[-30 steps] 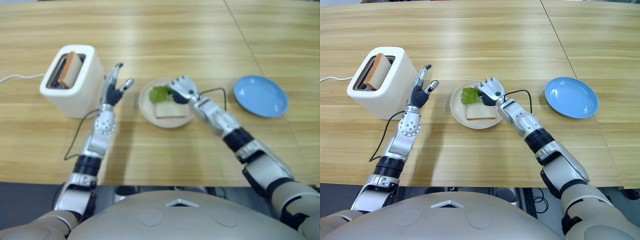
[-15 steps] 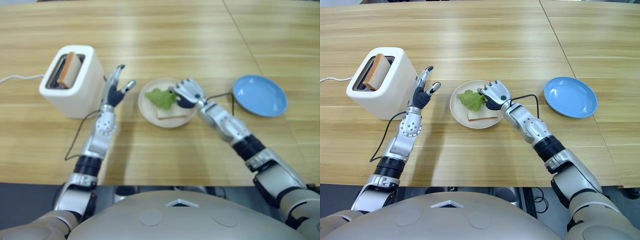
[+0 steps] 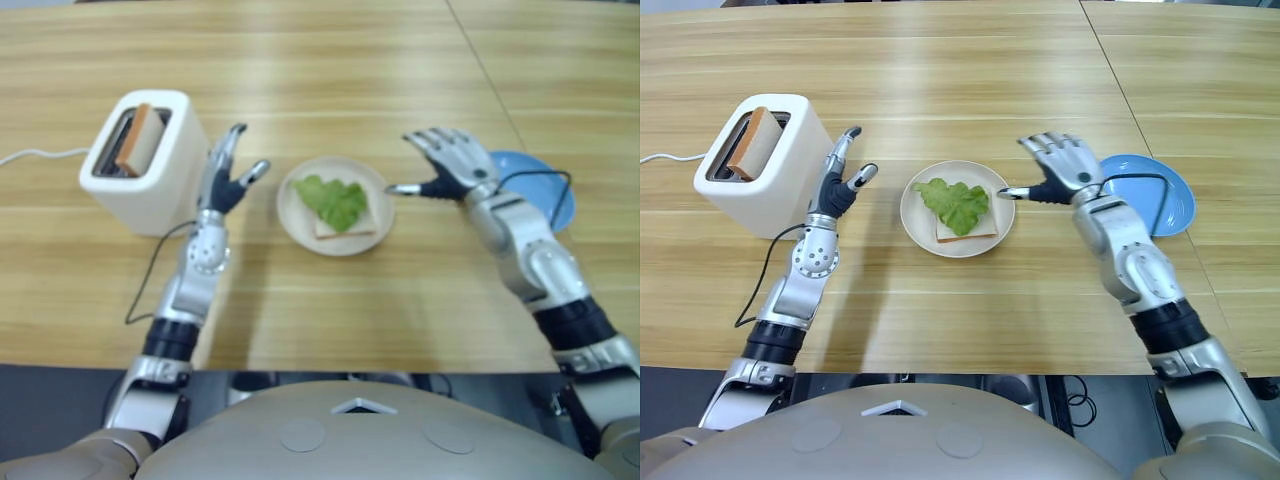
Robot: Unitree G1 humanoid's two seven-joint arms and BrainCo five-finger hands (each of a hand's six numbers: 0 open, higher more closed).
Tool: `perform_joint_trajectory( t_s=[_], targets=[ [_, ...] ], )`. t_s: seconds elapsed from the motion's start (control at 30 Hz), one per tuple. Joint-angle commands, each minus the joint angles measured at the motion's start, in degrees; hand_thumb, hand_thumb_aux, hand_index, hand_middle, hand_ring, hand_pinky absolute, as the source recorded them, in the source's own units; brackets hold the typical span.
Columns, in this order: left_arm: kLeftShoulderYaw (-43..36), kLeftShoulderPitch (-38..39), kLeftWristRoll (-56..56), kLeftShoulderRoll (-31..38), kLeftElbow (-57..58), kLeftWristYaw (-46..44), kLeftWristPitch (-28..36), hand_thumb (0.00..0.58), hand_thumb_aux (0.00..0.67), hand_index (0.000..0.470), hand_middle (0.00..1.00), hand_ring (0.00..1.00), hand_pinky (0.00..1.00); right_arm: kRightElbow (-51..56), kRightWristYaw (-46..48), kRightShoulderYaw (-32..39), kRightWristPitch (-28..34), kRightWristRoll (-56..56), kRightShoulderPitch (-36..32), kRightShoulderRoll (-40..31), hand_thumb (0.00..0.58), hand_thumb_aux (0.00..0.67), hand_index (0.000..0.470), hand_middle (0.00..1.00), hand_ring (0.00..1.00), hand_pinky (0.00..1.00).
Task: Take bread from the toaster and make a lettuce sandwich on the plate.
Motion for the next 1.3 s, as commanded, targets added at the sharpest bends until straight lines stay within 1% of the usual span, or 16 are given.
perform_joint_trajectory(
  t_s=[0.03, 0.1, 0.17, 0.3, 0.4, 0.57, 0.77, 0.8, 0.83, 0.87, 0.9, 0.93, 0.97, 1.0, 1.13, 1.3],
  targets=[
    [5.3, 0.8, 7.5, 3.7, -17.2, -2.6, 6.0, 0.000, 0.000, 0.000, 0.00, 0.00, 0.00, -7.4, 1.0, -7.0, -0.4, 11.0, 1.6, 3.8, 0.000, 0.000, 0.000, 0.00, 0.00, 0.00],
    [7.9, 0.5, 13.5, 7.0, -20.5, -4.6, 10.2, 0.000, 0.000, 0.000, 0.00, 0.00, 0.00, -8.2, 1.0, -9.3, -1.9, 18.3, 2.6, 7.8, 0.000, 0.000, 0.000, 0.00, 0.00, 0.00],
    [10.3, 0.4, 19.7, 11.3, -19.4, -7.1, 14.8, 0.000, 0.000, 0.000, 0.00, 0.00, 0.00, -7.8, 0.8, -10.9, -3.4, 24.5, 4.1, 11.6, 0.000, 0.000, 0.000, 0.00, 0.00, 0.00],
    [12.1, 0.2, 25.6, 18.2, -10.2, -10.7, 21.9, 0.000, 0.000, 0.000, 0.00, 0.00, 0.00, -6.3, -0.1, -12.4, -5.9, 29.5, 7.0, 15.8, 0.000, 0.000, 0.000, 0.00, 0.00, 0.00],
    [11.7, 0.1, 26.3, 20.5, -3.7, -13.8, 25.7, 0.000, 0.000, 0.000, 0.00, 0.00, 0.00, -6.0, -0.5, -13.0, -6.8, 30.7, 8.3, 16.5, 0.000, 0.000, 0.000, 0.00, 0.00, 0.00],
    [9.6, 0.0, 25.9, 20.8, 1.8, -16.1, 28.5, 0.000, 0.000, 0.000, 0.00, 0.00, 0.00, -5.3, -0.3, -13.6, -7.6, 31.5, 8.4, 16.2, 0.000, 0.000, 0.000, 0.00, 0.00, 0.00],
    [7.0, -0.8, 24.1, 20.5, 4.1, -17.2, 28.9, 0.000, 0.000, 0.000, 0.00, 0.00, 0.00, -5.4, -0.4, -13.7, -7.8, 31.2, 8.4, 15.9, 0.000, 0.000, 0.000, 0.00, 0.00, 0.00],
    [7.0, -0.9, 23.8, 20.4, 3.9, -17.1, 28.9, 0.528, 0.470, 0.323, 0.00, 0.00, 0.00, -5.4, -0.5, -13.7, -7.7, 31.0, 8.3, 15.9, 0.000, 0.000, 0.000, 0.00, 0.00, 0.00],
    [7.0, -0.9, 23.6, 20.3, 3.6, -16.8, 28.9, 0.580, 0.659, 0.453, 0.00, 0.00, 0.00, -5.4, -0.5, -13.6, -7.7, 30.8, 8.3, 15.9, 0.000, 0.000, 0.000, 0.00, 0.00, 0.00],
    [7.2, -0.9, 23.3, 20.3, 3.3, -16.3, 28.8, 0.580, 0.670, 0.460, 0.01, 0.01, 0.01, -5.3, -0.6, -13.5, -7.8, 30.8, 8.2, 15.8, 0.000, 0.000, 0.000, 0.00, 0.00, 0.00],
    [7.5, -0.9, 23.1, 20.4, 2.7, -15.5, 28.7, 0.580, 0.670, 0.460, 0.21, 0.21, 0.21, -5.2, -0.7, -13.5, -7.8, 30.6, 8.1, 15.7, 0.000, 0.000, 0.000, 0.00, 0.00, 0.00],
    [7.9, -1.0, 22.9, 20.4, 2.0, -14.6, 28.6, 0.580, 0.670, 0.460, 0.58, 0.58, 0.58, -5.1, -0.8, -13.4, -7.8, 30.2, 8.1, 15.6, 0.000, 0.000, 0.000, 0.00, 0.00, 0.00],
    [8.3, -1.1, 22.6, 20.3, 1.2, -13.6, 28.3, 0.580, 0.670, 0.460, 0.92, 0.92, 0.92, -5.0, -0.9, -13.4, -7.8, 30.0, 8.1, 15.6, 0.000, 0.000, 0.000, 0.00, 0.00, 0.00],
    [8.8, -1.2, 22.1, 20.2, 0.0, -12.2, 27.7, 0.580, 0.670, 0.460, 1.00, 1.00, 1.00, -4.9, -1.0, -13.3, -7.8, 29.9, 8.1, 15.6, 0.000, 0.000, 0.000, 0.00, 0.00, 0.00],
    [11.3, -1.6, 20.5, 19.1, -6.5, -5.8, 24.9, 0.580, 0.670, 0.460, 1.00, 1.00, 1.00, -4.6, -1.6, -13.2, -7.8, 29.1, 8.2, 15.2, 0.000, 0.000, 0.000, 0.00, 0.00, 0.00],
    [13.4, -1.3, 19.6, 18.1, -12.1, -1.4, 22.3, 0.580, 0.670, 0.460, 1.00, 1.00, 1.00, -4.1, -1.9, -13.0, -7.9, 28.7, 8.3, 15.2, 0.000, 0.000, 0.000, 0.00, 0.00, 0.00]
  ],
)
